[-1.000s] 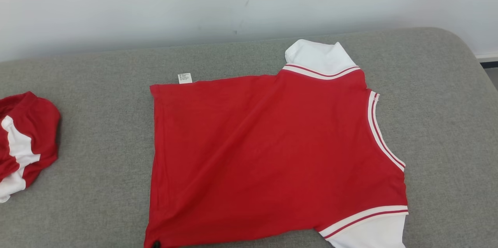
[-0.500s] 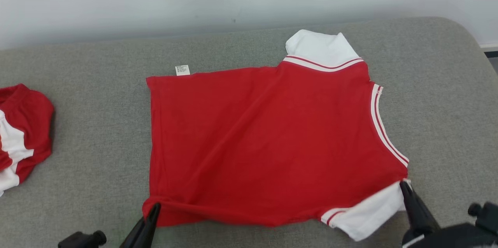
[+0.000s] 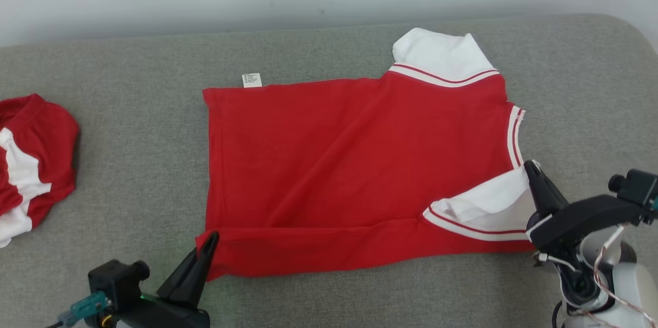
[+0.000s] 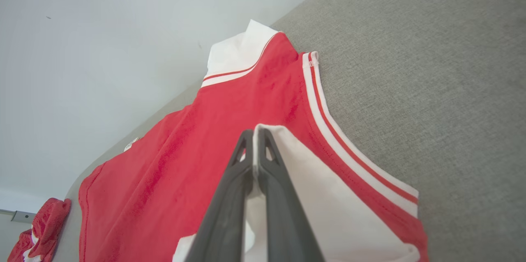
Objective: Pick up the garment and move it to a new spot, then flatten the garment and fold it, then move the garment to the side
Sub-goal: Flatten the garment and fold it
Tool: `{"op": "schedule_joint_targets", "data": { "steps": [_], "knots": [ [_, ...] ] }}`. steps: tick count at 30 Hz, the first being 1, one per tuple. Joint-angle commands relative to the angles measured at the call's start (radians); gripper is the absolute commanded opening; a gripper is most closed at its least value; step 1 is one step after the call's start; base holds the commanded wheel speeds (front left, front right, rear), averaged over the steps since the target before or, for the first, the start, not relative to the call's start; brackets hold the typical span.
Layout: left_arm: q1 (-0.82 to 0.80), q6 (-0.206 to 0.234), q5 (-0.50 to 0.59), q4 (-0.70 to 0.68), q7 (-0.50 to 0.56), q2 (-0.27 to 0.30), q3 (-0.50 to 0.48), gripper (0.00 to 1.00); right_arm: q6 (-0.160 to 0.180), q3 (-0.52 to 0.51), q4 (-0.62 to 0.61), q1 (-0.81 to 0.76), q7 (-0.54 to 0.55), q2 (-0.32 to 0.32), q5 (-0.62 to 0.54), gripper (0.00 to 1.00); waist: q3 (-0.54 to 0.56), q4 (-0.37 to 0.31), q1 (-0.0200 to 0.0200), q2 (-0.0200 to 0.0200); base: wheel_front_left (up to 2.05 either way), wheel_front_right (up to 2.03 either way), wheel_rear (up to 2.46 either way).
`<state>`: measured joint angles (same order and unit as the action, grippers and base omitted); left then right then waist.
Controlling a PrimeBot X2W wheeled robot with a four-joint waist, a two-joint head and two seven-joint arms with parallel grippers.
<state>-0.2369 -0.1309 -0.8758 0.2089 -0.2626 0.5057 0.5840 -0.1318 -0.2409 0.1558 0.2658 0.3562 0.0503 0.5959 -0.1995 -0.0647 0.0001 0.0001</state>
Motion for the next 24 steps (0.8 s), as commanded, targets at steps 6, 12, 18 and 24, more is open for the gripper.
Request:
{"op": "schedule_joint_targets", "data": {
  "steps": [6,12,18,24],
  "knots": [
    [-0.095,0.001,-0.027,0.056,-0.004,0.014,0.063,0.00,0.003,-0.015,0.123,0.110,-0.024,0.000,-0.079,0.00,-0.017,0.028,-0.0001,-0.0001,0.00,0.00,0.00],
    [-0.158,0.001,-0.056,0.111,-0.004,0.015,0.116,0.00,0.003,-0.001,0.233,0.189,-0.091,0.010,-0.117,0.00,-0.023,0.034,-0.0001,-0.0001,0.00,0.00,0.00],
    [-0.194,0.001,-0.067,0.146,-0.004,0.011,0.153,0.00,0.003,0.017,0.319,0.232,-0.162,0.020,-0.127,0.15,-0.021,0.032,-0.0001,-0.0001,0.00,0.00,0.00],
    [-0.191,0.001,-0.035,0.184,-0.004,-0.004,0.145,1.00,0.003,0.039,0.379,0.238,-0.221,0.028,-0.112,1.00,0.011,0.022,-0.0001,-0.0001,0.00,0.00,0.00]
  ]
}}
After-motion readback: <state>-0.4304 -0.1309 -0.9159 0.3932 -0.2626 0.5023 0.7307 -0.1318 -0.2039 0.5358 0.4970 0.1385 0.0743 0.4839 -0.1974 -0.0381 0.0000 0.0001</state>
